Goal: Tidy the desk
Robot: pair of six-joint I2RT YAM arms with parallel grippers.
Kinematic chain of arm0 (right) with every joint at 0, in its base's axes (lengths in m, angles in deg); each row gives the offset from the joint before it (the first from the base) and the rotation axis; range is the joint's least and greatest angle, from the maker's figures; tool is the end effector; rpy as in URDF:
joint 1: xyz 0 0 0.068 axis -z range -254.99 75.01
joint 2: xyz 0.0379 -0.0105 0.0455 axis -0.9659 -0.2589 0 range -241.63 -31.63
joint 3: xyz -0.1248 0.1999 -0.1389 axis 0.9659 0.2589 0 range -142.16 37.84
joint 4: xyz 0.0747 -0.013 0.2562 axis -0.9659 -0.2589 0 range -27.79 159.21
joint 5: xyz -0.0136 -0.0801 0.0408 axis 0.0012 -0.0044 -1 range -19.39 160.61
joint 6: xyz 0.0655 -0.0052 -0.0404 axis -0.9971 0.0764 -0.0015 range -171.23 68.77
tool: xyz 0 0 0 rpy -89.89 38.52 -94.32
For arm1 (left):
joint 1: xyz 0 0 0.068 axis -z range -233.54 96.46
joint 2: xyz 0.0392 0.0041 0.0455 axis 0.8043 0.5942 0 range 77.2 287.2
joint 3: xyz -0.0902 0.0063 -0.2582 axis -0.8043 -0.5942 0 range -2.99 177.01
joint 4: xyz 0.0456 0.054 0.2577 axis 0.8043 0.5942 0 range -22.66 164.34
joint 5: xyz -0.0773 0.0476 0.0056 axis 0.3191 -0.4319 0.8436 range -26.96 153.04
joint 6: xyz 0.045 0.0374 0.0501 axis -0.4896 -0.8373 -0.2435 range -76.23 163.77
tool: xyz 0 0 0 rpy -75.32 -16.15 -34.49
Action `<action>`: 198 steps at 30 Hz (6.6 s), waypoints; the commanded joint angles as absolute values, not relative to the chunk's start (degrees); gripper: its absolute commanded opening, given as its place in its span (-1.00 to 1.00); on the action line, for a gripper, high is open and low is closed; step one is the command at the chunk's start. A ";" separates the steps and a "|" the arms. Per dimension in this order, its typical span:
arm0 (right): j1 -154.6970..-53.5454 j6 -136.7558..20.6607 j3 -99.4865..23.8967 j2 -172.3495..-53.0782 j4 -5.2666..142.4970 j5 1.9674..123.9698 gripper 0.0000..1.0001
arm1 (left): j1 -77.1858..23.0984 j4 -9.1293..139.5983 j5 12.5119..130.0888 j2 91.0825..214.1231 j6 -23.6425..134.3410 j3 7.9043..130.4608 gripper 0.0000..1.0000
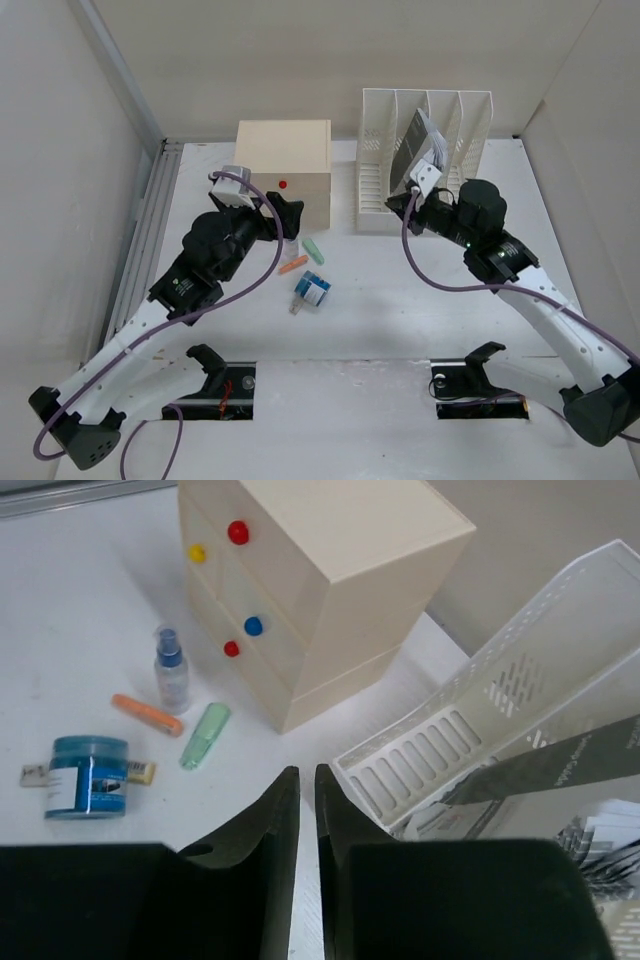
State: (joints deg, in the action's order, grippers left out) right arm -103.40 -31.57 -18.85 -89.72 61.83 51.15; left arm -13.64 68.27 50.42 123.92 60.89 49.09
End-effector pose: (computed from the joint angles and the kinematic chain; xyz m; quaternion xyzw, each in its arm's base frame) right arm 0.2243 0.1462 0.3713 -0.4052 0.6386 0.1768 0.6299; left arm 0.1784 -0.1305 0.4001 0.0543 0.6779 -0.2826 0.6765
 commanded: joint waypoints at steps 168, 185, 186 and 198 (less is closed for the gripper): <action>-104.41 13.15 -27.64 -102.91 34.67 23.13 0.60 | -13.03 85.45 30.01 114.56 61.82 54.23 1.00; -124.81 45.79 -35.19 -126.02 36.97 44.22 0.57 | -13.03 78.76 18.74 108.67 60.47 42.63 1.00; -125.44 46.32 -37.37 -127.16 35.13 44.94 0.57 | -13.03 78.76 18.74 108.05 60.47 42.63 1.00; -128.34 53.00 -45.48 -136.31 20.53 45.47 0.57 | -13.03 78.76 19.27 106.90 60.47 42.10 1.00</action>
